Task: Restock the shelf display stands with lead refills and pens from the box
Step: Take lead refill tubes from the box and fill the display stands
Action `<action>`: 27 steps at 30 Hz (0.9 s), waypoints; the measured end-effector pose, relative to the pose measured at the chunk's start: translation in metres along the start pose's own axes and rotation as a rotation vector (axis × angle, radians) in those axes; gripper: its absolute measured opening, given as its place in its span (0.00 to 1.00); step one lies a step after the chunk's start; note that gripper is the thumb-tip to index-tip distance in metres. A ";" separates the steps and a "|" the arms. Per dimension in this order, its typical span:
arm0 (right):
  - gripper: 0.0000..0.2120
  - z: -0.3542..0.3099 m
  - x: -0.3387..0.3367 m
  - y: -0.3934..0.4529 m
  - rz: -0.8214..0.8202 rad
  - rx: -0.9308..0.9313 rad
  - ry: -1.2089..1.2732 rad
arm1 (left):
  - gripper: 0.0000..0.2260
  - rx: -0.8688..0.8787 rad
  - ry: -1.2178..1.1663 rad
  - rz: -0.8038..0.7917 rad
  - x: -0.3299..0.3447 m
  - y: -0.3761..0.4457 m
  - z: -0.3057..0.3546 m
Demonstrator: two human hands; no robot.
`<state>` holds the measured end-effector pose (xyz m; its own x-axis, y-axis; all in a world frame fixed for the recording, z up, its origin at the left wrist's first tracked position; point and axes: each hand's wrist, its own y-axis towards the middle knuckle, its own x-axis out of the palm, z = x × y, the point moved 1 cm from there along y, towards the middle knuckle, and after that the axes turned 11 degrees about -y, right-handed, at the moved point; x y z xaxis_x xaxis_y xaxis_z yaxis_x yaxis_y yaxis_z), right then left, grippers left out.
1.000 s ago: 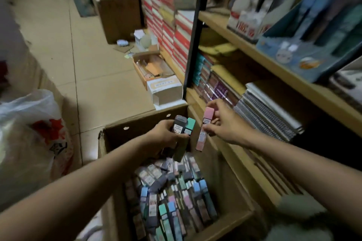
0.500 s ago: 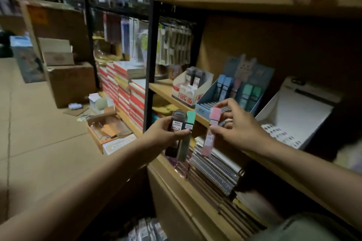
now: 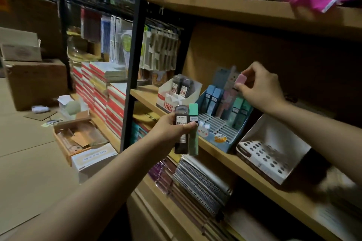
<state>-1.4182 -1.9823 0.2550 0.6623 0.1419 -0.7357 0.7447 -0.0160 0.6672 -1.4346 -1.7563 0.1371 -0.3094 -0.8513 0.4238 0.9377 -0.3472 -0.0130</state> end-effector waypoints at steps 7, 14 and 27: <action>0.12 0.007 0.037 0.007 -0.139 0.044 -0.252 | 0.12 0.003 -0.041 0.024 -0.004 0.015 -0.007; 0.11 0.013 0.048 0.003 -0.162 0.059 -0.245 | 0.15 -0.021 -0.002 0.034 -0.004 0.019 -0.019; 0.09 0.007 0.050 0.006 -0.132 0.007 -0.525 | 0.16 -0.028 0.048 0.058 -0.002 0.014 -0.021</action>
<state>-1.3801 -1.9818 0.2210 0.5142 -0.3703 -0.7736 0.8237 -0.0380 0.5657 -1.4247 -1.7676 0.1174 -0.2623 -0.8881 0.3775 0.9497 -0.3068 -0.0620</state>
